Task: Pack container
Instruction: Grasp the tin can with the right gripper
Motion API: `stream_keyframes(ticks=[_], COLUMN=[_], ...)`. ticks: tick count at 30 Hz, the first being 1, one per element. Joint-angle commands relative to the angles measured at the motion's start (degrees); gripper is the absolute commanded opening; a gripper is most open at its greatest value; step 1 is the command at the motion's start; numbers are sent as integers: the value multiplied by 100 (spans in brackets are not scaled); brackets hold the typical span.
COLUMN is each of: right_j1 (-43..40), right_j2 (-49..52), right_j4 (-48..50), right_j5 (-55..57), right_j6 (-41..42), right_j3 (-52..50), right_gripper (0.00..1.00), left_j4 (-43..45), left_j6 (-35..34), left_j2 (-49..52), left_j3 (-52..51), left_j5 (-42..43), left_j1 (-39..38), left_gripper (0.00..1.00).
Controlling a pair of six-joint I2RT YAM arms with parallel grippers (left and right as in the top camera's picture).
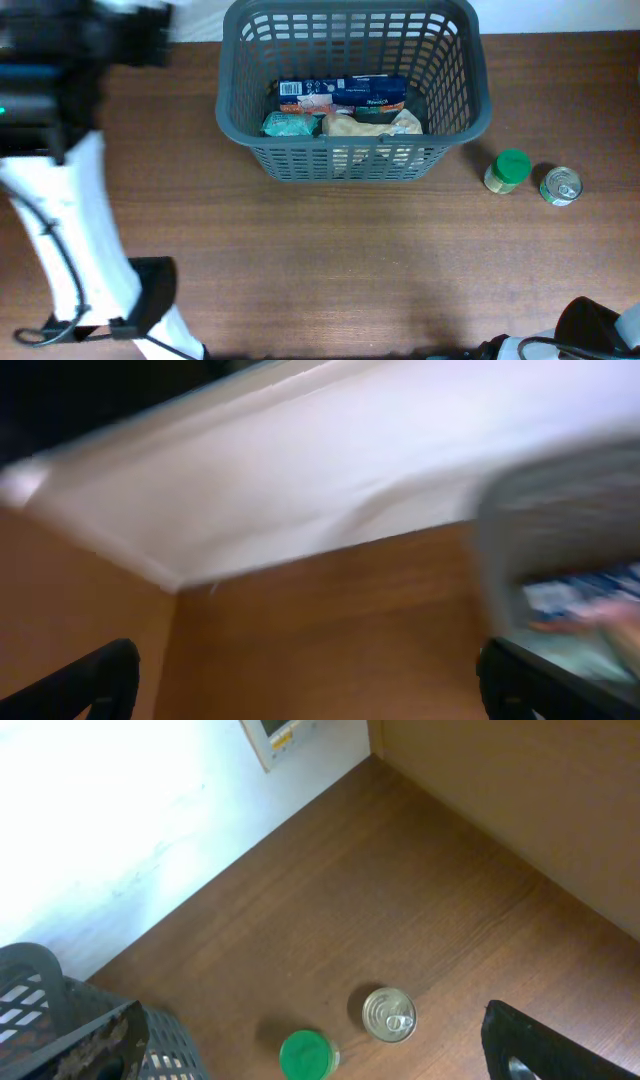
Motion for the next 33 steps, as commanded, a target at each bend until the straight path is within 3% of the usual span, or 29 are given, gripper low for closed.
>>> stream_keyframes(ticks=[1,4,7,15,33], right_j1=[-22,-22,-22,-26,-28], right_j2=[92,319,798,1690,2855], right_j4=[-221,-431,-345,48,1464], right_j5=[157,354,352,509,603], right_j6=[-138,-136,-129,-48,258], right_j3=[-111,-514,-1589,-2787,-3143], right_gripper=[99,99,99,99,99], left_j4=[-2,70,350,487,387], left_j6=[-741,-741,-739,-739,-739], left_j2=[203,219,227,234,234], left_j3=[-348,-741,-1491,-2444,-2653], left_j5=[715,1163,1309,1309,1309], left_j1=[1003,1674,2168,2258,2258], left_gripper=[99,99,99,99,99])
